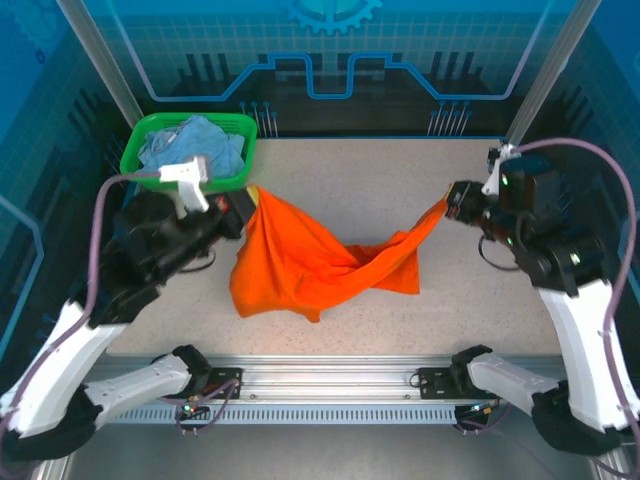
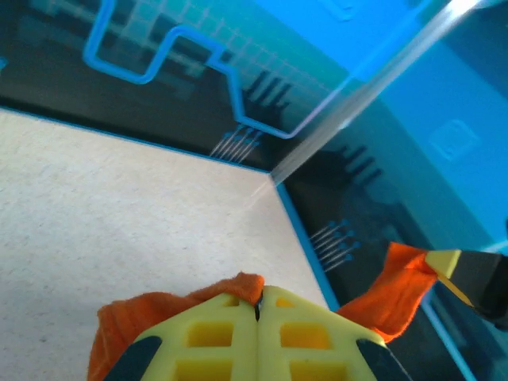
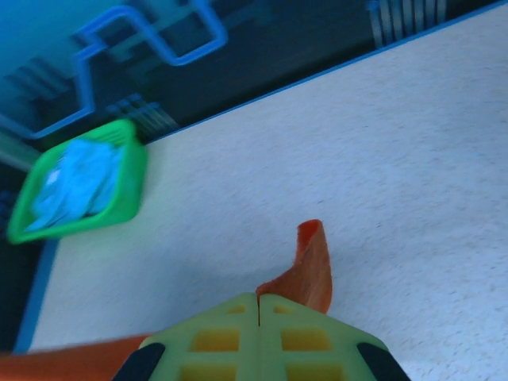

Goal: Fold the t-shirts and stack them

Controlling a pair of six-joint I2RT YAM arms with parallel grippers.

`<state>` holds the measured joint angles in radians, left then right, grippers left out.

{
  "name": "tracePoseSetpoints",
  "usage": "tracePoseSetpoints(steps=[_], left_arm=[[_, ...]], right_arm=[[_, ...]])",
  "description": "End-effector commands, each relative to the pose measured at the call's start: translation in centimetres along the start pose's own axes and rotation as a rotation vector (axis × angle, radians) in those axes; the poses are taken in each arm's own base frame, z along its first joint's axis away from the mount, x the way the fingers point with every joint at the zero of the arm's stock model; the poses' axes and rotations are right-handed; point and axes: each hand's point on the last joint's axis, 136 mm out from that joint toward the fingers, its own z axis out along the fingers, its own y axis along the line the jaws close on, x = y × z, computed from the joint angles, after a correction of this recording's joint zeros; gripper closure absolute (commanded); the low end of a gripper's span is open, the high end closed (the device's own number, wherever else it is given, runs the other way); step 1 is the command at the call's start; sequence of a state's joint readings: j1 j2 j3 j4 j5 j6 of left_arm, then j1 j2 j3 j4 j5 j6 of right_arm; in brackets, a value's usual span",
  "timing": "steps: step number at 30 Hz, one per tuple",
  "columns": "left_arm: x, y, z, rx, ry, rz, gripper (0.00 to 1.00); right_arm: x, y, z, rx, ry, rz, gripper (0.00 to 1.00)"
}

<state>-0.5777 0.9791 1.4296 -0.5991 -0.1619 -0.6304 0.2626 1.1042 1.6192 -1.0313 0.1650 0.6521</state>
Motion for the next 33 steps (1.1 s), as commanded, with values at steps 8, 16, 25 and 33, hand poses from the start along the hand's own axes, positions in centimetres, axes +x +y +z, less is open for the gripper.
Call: tracePoseSetpoints(steps=[8, 16, 25, 33], left_arm=[[5.4, 19.6, 23.0, -0.554, 0.447, -0.362, 0.16], [14.5, 21.3, 15.1, -0.669, 0.643, -0.444, 0.2], [29.3, 16.3, 6.9, -0.467, 1.039, -0.3, 0.32], [38.0, 16.8, 5.0, -0.451, 1.217, -0.31, 0.35]], right_arm=[[3.9, -12.4, 22.6, 0.302, 0.45, 0.395, 1.0], [7.0, -11.6, 23.8, 0.342, 0.599, 0.422, 0.92], [10.5, -11.9, 23.3, 0.356, 0.679, 0.365, 0.92], [13.2, -12.0, 22.5, 0.348, 0.702, 0.326, 0.9]])
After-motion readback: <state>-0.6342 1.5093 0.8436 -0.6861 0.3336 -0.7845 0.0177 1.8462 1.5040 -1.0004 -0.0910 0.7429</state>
